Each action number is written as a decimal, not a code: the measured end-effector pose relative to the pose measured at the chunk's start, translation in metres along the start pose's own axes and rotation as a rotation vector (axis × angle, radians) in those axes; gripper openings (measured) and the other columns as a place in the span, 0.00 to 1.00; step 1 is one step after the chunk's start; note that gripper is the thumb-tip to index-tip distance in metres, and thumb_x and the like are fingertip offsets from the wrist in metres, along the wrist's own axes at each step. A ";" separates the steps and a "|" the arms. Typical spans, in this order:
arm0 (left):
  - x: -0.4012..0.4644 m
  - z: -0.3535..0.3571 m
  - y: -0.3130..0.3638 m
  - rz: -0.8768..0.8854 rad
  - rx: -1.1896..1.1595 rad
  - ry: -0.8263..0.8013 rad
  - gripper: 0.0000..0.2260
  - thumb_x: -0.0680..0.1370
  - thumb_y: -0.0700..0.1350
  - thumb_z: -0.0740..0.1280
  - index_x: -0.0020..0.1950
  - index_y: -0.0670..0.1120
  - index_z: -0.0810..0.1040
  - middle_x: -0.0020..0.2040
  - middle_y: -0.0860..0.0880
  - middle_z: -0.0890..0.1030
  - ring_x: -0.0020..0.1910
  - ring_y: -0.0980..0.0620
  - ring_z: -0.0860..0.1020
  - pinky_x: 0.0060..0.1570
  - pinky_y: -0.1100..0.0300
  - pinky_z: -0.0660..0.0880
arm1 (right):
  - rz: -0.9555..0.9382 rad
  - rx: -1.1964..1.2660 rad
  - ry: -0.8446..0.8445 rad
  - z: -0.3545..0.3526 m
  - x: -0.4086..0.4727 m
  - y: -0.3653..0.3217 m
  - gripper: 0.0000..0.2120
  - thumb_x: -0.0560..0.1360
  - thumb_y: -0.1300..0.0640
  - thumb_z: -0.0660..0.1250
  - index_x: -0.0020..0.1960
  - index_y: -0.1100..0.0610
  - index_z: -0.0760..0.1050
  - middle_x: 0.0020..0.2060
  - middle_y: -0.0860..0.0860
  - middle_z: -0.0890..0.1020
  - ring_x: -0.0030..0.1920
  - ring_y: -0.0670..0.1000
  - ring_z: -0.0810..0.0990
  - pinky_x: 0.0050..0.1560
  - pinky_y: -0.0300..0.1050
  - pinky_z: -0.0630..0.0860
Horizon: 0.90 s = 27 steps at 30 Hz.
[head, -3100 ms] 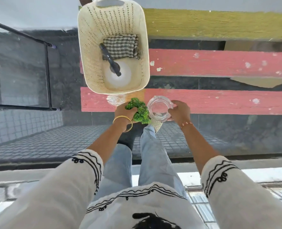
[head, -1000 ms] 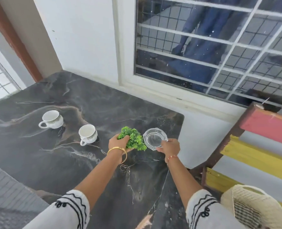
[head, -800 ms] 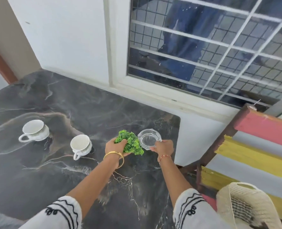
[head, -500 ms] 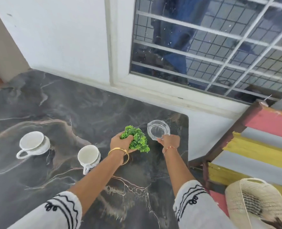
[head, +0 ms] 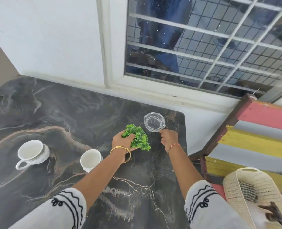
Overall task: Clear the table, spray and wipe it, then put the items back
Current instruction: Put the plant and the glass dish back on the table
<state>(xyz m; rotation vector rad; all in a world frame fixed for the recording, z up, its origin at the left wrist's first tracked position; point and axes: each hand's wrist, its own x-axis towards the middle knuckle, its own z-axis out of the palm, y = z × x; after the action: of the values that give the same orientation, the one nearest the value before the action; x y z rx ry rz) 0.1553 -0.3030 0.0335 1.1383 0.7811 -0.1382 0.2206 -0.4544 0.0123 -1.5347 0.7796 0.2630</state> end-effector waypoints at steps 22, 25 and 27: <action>-0.132 -0.051 0.015 0.371 0.201 0.000 0.17 0.74 0.55 0.67 0.58 0.48 0.78 0.55 0.49 0.80 0.52 0.51 0.77 0.61 0.53 0.73 | -0.252 -0.024 -0.524 0.004 -0.164 0.011 0.17 0.77 0.49 0.64 0.57 0.61 0.77 0.50 0.57 0.82 0.45 0.54 0.81 0.43 0.49 0.78; -0.132 -0.074 0.033 0.344 0.103 -0.022 0.14 0.75 0.55 0.65 0.57 0.51 0.78 0.58 0.51 0.78 0.58 0.50 0.75 0.63 0.52 0.70 | -0.242 -0.007 -0.542 0.026 -0.186 0.008 0.20 0.77 0.48 0.64 0.58 0.64 0.77 0.53 0.60 0.82 0.49 0.58 0.81 0.50 0.54 0.78; -0.128 -0.100 0.046 0.325 0.056 -0.040 0.09 0.74 0.55 0.65 0.52 0.53 0.78 0.61 0.48 0.78 0.61 0.47 0.75 0.64 0.48 0.71 | -0.239 -0.015 -0.546 0.049 -0.204 0.008 0.20 0.77 0.48 0.64 0.57 0.63 0.77 0.52 0.60 0.82 0.50 0.59 0.82 0.51 0.56 0.78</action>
<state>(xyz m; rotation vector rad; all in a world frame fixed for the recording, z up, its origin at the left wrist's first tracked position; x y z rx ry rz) 0.0346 -0.2339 0.1288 1.2968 0.5505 0.0893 0.0792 -0.3431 0.1212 -1.4570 0.1627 0.4834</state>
